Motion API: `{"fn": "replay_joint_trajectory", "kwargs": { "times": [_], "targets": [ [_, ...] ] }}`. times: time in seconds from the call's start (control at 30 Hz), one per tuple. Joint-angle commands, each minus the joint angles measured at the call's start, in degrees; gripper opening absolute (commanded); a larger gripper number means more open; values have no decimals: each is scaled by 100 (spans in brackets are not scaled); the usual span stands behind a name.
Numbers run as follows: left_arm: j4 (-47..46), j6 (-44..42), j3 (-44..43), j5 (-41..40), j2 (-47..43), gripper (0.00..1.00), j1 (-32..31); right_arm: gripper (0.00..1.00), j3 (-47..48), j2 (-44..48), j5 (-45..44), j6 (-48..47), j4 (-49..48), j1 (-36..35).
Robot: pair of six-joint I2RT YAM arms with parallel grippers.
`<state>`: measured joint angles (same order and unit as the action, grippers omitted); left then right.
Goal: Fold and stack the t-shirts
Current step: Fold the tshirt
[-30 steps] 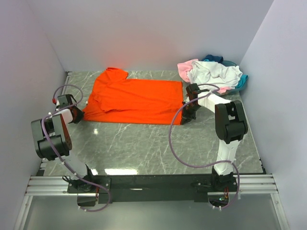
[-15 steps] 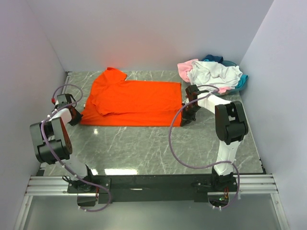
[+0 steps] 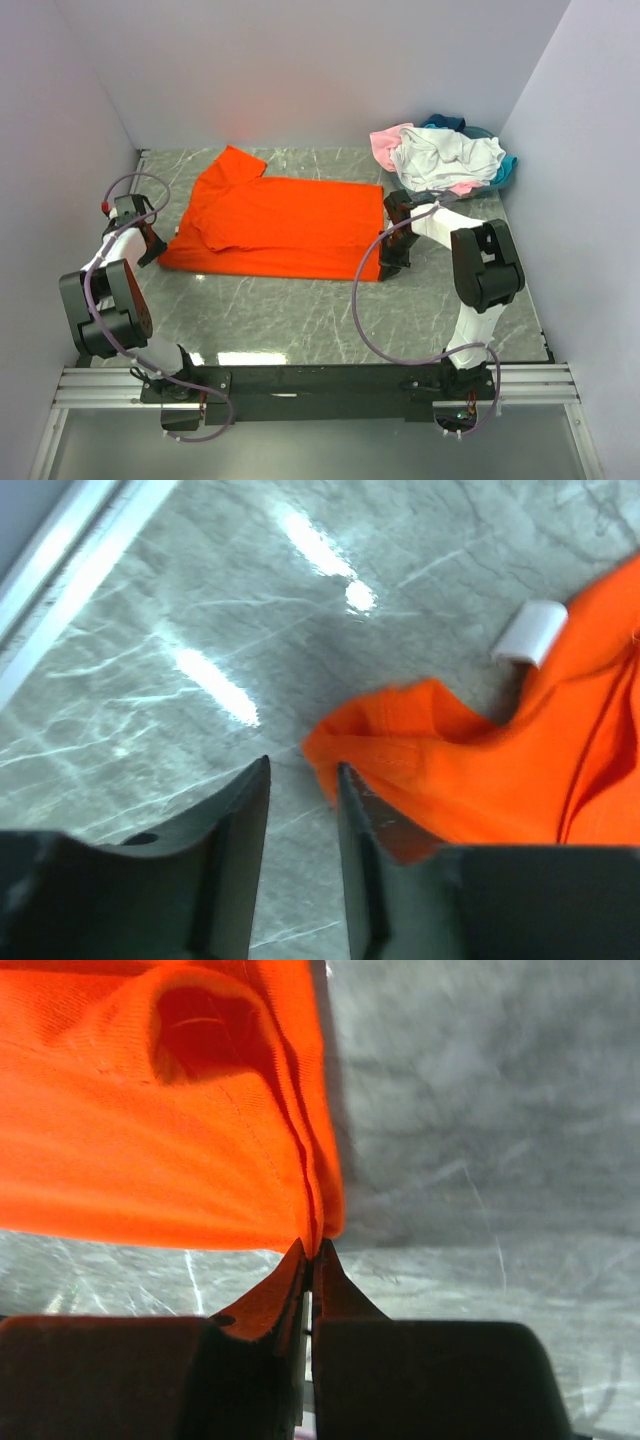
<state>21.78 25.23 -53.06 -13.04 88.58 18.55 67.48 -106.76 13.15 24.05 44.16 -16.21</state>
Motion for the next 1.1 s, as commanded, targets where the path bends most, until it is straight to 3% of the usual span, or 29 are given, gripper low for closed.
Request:
{"fn": "replay_joint_trajectory", "kwargs": {
  "times": [0.0,0.23,0.53,0.87,1.07],
  "targets": [
    [37,-115,-188,-401,-314,39,35,0,-200,261,-409,73,312,-23],
    [-147,-45,-152,37,-534,60,35,0,-359,366,-524,126,330,-32],
    [-1140,131,-574,1925,335,64,44,0,-491,375,-471,108,224,-32],
    [-1905,227,-1329,3324,1592,70,35,0,-517,366,-436,108,180,-32],
    [-2371,315,-1795,3773,2277,71,35,0,-499,349,-453,91,198,-40]
  ]
}}
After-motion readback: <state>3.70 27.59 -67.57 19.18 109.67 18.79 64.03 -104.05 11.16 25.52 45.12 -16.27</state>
